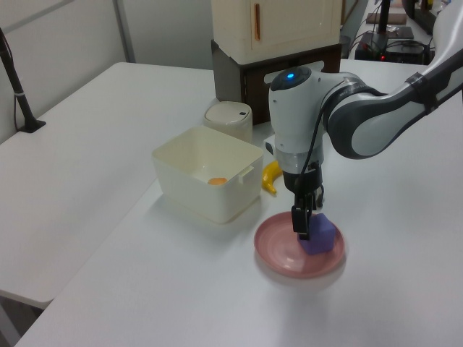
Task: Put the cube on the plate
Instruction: 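Carry the held cube over the pink plate and lower it, then open the gripper to release the cube and raise the arm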
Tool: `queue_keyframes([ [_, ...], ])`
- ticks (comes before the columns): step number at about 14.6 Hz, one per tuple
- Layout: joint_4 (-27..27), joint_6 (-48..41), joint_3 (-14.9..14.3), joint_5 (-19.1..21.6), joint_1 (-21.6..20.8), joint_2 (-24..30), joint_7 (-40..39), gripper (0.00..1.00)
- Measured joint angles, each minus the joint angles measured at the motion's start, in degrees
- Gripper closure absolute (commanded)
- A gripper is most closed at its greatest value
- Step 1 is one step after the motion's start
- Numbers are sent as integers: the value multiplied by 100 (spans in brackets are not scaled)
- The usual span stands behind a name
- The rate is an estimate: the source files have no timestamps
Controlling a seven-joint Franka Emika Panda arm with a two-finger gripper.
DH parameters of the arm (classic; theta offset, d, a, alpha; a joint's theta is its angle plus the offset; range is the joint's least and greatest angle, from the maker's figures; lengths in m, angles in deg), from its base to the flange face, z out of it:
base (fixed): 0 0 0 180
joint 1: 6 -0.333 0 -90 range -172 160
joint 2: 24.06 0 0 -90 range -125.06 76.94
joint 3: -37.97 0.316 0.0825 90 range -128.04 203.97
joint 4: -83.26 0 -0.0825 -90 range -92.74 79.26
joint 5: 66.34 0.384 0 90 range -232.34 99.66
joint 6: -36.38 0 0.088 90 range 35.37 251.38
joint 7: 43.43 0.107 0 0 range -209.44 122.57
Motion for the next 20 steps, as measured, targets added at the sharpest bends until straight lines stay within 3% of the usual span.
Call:
queue_keyframes([
  [5, 243, -617, -223, -39, 261, 451, -125, 0],
  [10, 283, -1336, -278, -41, 1598, 1360, -1079, 0],
  [14, 352, -1520, -283, -41, 2161, 1446, -1331, 0],
  [20, 471, -1520, -284, -41, 2677, 1441, -1337, 0],
])
